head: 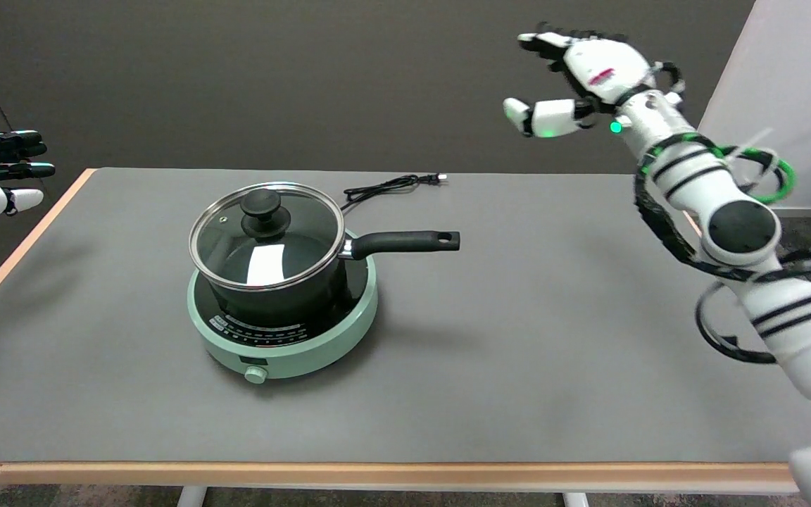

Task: Place the soup pot onto the induction stove.

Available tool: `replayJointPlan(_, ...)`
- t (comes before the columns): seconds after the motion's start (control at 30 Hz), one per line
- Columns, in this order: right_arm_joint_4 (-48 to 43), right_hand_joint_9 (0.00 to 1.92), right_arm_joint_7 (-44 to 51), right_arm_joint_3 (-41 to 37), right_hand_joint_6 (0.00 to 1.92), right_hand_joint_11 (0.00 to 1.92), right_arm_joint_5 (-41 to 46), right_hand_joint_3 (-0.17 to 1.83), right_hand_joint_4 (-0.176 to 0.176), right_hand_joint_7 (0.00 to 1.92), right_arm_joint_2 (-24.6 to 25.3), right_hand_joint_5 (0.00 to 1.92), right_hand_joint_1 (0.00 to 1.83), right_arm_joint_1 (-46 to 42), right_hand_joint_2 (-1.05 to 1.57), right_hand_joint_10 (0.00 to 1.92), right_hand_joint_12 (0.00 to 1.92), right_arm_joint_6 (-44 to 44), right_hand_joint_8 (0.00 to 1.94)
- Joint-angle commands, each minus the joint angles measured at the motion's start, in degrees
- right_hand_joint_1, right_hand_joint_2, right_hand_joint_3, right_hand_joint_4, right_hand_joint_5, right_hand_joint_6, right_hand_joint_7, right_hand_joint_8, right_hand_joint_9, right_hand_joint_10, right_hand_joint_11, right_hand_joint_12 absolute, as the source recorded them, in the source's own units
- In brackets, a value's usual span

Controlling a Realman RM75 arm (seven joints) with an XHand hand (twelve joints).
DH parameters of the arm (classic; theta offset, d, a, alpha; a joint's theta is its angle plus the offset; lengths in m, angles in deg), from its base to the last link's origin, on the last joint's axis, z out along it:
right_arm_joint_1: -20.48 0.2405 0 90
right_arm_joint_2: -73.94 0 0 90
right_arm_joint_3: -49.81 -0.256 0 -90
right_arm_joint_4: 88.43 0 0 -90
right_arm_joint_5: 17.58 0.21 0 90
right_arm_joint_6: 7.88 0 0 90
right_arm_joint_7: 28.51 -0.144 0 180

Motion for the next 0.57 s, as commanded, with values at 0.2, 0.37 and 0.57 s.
replayJointPlan(0.2, -9.1, 0.59, 0.0, -12.9, 0.14, 0.38, 6.1, 0.88, 0.092, 0.45, -4.5, 0.31, 0.37, -19.3, 0.57, 0.35, 0.70, 13.3, 0.16)
replayJointPlan(0.37, -8.1, 0.60, 0.0, -12.9, 0.14, 0.38, 7.1, 0.88, 0.093, 0.46, -4.5, 0.33, 0.39, -19.4, 0.57, 0.36, 0.72, 13.2, 0.16)
replayJointPlan(0.57, -7.9, 0.61, 0.0, -14.3, 0.15, 0.38, 7.0, 0.88, 0.093, 0.47, -2.6, 0.33, 0.41, -20.3, 0.58, 0.37, 0.73, 13.7, 0.16)
